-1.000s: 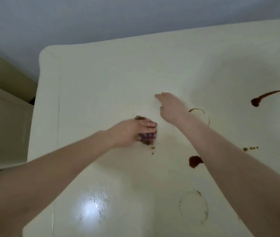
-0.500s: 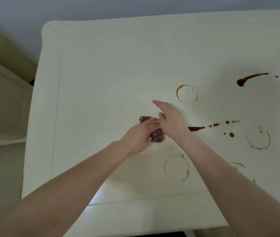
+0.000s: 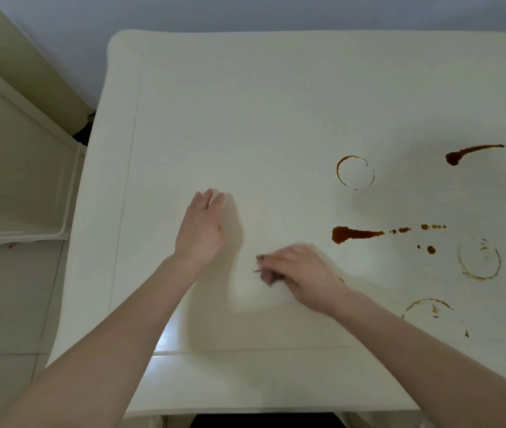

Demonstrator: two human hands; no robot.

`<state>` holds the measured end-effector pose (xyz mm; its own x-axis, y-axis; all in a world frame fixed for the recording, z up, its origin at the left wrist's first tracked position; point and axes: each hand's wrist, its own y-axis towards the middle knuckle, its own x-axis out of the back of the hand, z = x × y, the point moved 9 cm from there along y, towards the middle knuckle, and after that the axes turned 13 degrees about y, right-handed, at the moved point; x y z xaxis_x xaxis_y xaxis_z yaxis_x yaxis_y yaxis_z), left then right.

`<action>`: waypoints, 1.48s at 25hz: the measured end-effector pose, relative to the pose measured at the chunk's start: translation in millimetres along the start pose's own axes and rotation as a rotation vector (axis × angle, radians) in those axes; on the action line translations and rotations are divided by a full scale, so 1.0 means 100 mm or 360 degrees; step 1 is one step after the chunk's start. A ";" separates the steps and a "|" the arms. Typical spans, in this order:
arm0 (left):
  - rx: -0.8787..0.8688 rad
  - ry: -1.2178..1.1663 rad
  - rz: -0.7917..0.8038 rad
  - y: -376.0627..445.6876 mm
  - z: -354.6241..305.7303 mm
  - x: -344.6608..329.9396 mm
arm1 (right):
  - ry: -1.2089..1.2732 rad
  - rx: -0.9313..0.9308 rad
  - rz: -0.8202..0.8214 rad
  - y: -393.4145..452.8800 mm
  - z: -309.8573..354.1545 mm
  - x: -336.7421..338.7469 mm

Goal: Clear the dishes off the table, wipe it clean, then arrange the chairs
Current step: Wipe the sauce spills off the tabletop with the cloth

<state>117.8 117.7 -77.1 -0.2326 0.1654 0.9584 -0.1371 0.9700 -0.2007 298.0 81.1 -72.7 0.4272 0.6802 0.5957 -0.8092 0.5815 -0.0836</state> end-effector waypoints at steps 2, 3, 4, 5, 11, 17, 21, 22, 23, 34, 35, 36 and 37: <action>0.0005 -0.0016 -0.0041 -0.04 0.05 -0.03 | 0.0160 -0.0206 -0.0371 0.50 -0.22 0.58; 0.0024 -0.0029 -0.0075 -0.07 0.07 -0.02 | 0.0057 -0.0372 -0.0550 0.79 -0.42 0.89; 0.0063 -0.0046 -0.0100 -0.10 0.11 0.00 | -0.0041 -0.0516 -0.0623 1.05 -0.60 1.10; 0.0102 -0.0058 -0.0116 -0.12 0.14 0.01 | -0.0164 -0.0624 -0.0584 1.24 -0.72 1.14; 0.0135 -0.0045 -0.0128 -0.34 0.22 -0.01 | -0.0372 0.0065 -0.0054 0.43 0.00 -0.27; -0.0004 0.0277 -0.0003 -1.02 -0.02 -0.22 | 0.0021 0.0053 -0.0033 -0.25 0.17 -0.04; 0.0184 0.0354 0.0214 -1.42 -0.07 -0.40 | -0.0024 -0.0526 -0.0547 0.06 -0.32 0.45; 0.0201 0.0347 0.0229 -1.46 -0.09 -0.42 | 0.0086 -0.0475 -0.0461 0.03 -0.23 0.24; 0.0205 0.0348 0.0233 -1.49 -0.11 -0.44 | 0.0125 -0.0338 -0.0335 -0.09 -0.05 0.01; 0.0200 0.0421 0.0281 -1.47 -0.08 -0.58 | -0.0379 -0.0723 -0.0875 -1.02 -0.50 0.59; 0.0194 0.0413 0.0273 -1.47 -0.10 -0.58 | -0.0333 -0.0755 -0.0878 -1.01 -0.33 0.42; 0.0197 0.0409 0.0270 -1.47 -0.10 -0.56 | -0.0244 -0.0674 -0.0796 -0.96 -0.08 0.13; 0.0198 0.0405 0.0277 -1.47 -0.10 -0.56 | -0.0186 -0.0500 -0.0667 -0.97 0.20 -0.23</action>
<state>160.3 -32.7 -99.0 -0.0169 0.3812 0.9244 -0.2365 0.8967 -0.3741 358.3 0.1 -62.4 0.6253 0.3174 0.7129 -0.4118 0.9102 -0.0440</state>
